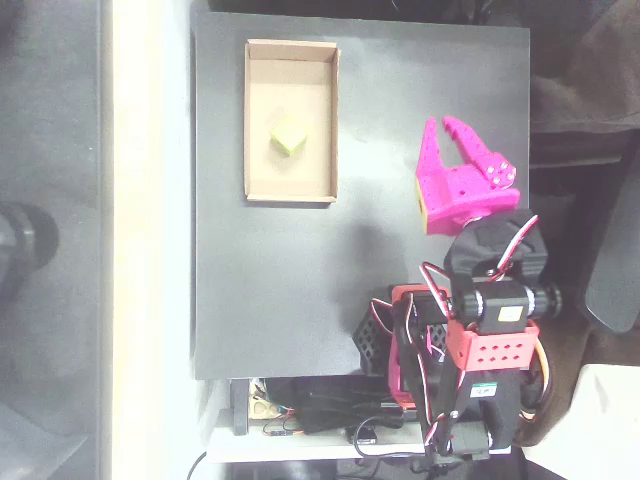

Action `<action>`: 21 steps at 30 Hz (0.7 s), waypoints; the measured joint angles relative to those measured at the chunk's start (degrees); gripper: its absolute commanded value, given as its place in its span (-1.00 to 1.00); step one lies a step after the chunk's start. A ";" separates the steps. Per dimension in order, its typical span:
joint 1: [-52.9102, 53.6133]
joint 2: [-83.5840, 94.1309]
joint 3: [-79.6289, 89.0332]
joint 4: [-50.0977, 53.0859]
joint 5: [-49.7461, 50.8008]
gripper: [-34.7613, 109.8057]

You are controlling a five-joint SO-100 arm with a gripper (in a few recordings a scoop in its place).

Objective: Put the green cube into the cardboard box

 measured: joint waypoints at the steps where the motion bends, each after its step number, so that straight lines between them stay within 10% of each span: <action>1: 0.00 1.93 2.55 0.00 0.00 -0.47; 21: -1.05 28.21 41.13 0.09 -0.09 -0.46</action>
